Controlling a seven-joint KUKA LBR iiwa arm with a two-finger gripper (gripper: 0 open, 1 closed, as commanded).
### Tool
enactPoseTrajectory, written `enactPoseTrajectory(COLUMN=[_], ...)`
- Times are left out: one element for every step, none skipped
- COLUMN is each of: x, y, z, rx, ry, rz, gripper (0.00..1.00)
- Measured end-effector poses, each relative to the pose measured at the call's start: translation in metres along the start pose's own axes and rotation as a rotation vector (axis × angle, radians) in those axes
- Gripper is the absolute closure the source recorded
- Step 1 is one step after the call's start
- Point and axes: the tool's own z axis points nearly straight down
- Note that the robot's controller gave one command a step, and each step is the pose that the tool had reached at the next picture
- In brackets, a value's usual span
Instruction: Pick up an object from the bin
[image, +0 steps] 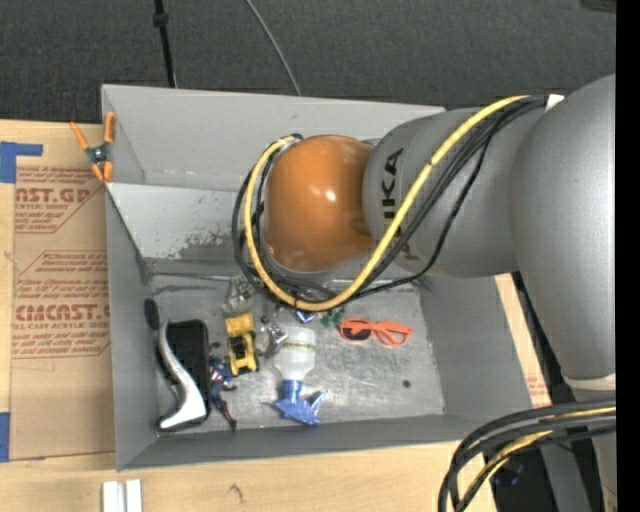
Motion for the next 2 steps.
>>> enactPoseTrajectory(x=[0.012, 0.004], y=[0.004, 0.006], z=[-0.004, -0.071], rx=[-0.007, -0.002], ry=[0.028, 0.016], rz=[0.005, 0.027], gripper=[1.00, 1.00])
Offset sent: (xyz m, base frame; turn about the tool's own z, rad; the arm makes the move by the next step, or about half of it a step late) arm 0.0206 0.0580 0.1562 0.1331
